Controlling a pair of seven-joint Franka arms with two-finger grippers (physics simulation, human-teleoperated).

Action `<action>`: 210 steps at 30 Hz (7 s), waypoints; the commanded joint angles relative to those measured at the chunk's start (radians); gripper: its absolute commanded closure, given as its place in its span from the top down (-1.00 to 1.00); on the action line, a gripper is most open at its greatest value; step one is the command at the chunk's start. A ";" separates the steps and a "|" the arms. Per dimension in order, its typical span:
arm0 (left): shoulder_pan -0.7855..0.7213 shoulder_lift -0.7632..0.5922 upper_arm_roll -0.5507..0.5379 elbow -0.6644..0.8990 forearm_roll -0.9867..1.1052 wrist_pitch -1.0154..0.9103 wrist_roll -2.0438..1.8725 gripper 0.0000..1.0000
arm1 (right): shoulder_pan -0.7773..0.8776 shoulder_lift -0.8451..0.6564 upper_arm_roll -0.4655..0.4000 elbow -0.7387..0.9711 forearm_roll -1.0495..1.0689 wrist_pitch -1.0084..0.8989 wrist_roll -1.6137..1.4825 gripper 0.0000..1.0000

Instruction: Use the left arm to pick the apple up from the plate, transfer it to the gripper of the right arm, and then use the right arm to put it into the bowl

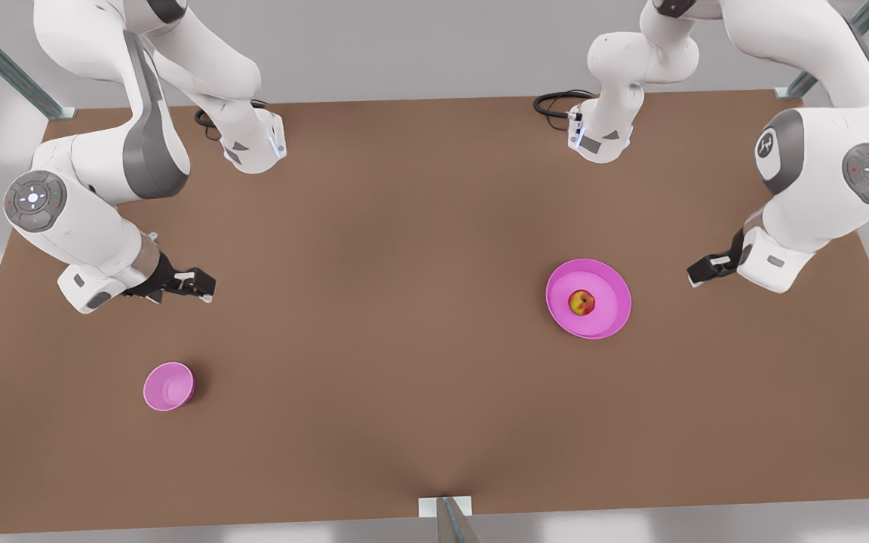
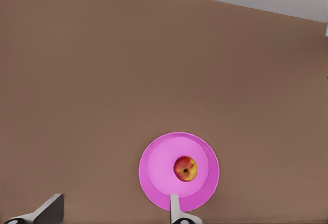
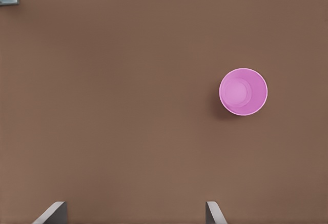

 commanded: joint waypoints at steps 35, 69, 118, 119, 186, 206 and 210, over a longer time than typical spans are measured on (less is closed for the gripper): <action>-0.212 0.219 -0.012 -0.842 -0.100 1.204 0.109 1.00 | 0.179 -0.072 -0.331 0.025 0.020 -0.031 -0.136 1.00; -0.212 0.166 -0.012 -0.865 -0.102 1.175 0.108 0.51 | 0.179 -0.062 -0.329 0.022 0.020 -0.032 -0.139 1.00; -0.408 0.882 -0.592 0.487 -1.431 1.117 2.338 -0.15 | 0.153 0.480 -0.247 -0.124 1.375 -0.023 -0.913 1.00; -0.408 0.890 -0.592 0.487 -1.431 1.117 2.340 -0.14 | 0.153 0.480 -0.236 -0.124 1.377 -0.025 -0.917 1.00; -0.425 0.913 -0.581 0.505 -1.428 1.143 2.343 0.27 | 0.153 0.494 -0.070 -0.210 1.492 0.166 -1.078 0.34; -0.394 0.836 -0.578 0.387 -1.416 1.183 2.346 1.00 | 0.146 0.492 -0.070 -0.210 1.482 0.160 -1.078 0.37; -0.379 0.824 -0.578 0.359 -1.416 1.183 2.354 1.00 | 0.146 0.494 -0.070 -0.210 1.482 0.160 -1.078 0.37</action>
